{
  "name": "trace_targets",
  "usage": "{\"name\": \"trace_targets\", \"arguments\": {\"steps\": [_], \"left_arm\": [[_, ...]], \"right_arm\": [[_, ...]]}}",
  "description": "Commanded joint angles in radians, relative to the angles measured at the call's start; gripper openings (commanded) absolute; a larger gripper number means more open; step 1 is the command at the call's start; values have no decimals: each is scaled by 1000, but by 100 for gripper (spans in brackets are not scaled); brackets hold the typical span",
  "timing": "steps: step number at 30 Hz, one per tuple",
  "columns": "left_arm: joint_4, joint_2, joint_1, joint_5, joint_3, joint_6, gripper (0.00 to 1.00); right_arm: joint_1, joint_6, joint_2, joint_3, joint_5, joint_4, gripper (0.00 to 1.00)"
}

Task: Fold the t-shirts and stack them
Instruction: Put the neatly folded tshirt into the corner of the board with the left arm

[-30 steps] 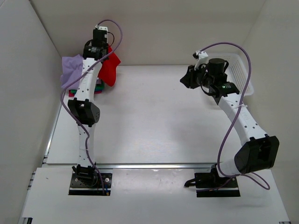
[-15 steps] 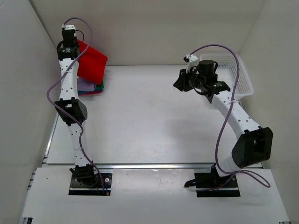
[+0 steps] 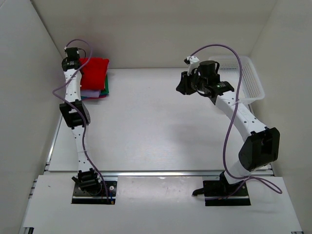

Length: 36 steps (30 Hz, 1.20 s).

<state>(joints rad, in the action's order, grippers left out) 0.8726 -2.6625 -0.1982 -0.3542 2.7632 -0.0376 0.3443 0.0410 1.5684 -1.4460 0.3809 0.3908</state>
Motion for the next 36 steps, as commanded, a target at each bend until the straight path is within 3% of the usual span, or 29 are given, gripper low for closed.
{"name": "trace_targets", "arguments": {"steps": [1, 4, 6, 7, 12, 13, 14, 15, 16, 17, 24, 29, 36], "left_arm": [[-9, -7, -9, -17, 53, -42, 5], [-26, -36, -32, 6, 61, -60, 12], [-21, -39, -27, -6, 75, -67, 44], [-30, -28, -26, -12, 76, -62, 55], [-73, 65, -18, -69, 75, -67, 80], [-87, 105, -18, -59, 75, -83, 82], [-87, 116, -20, -52, 75, -84, 83], [-80, 159, -21, -34, 75, -93, 84], [-77, 199, -20, -8, 61, -97, 85], [-69, 243, -20, 9, 43, -96, 86], [87, 535, 49, 139, -184, -104, 91], [164, 821, 60, 242, -535, -133, 90], [85, 1214, 135, 291, -1049, -122, 92]], "right_arm": [[16, -9, 7, -48, -27, 8, 16], [24, -3, 16, -59, -34, 19, 16], [30, -9, 18, -60, -37, 22, 17], [30, -9, 24, -63, -39, 29, 16], [54, 5, 15, -82, -56, 45, 18], [55, 13, 7, -91, -59, 51, 28], [56, 22, 8, -94, -65, 52, 35], [50, 45, -8, -85, -76, 59, 55], [36, 69, -17, -73, -89, 54, 86], [29, 85, -22, -71, -94, 62, 99], [-39, 59, -44, -11, -227, 178, 99], [-168, 135, -114, 82, -116, 249, 100], [-185, 126, -280, 265, -152, 192, 99]]}}
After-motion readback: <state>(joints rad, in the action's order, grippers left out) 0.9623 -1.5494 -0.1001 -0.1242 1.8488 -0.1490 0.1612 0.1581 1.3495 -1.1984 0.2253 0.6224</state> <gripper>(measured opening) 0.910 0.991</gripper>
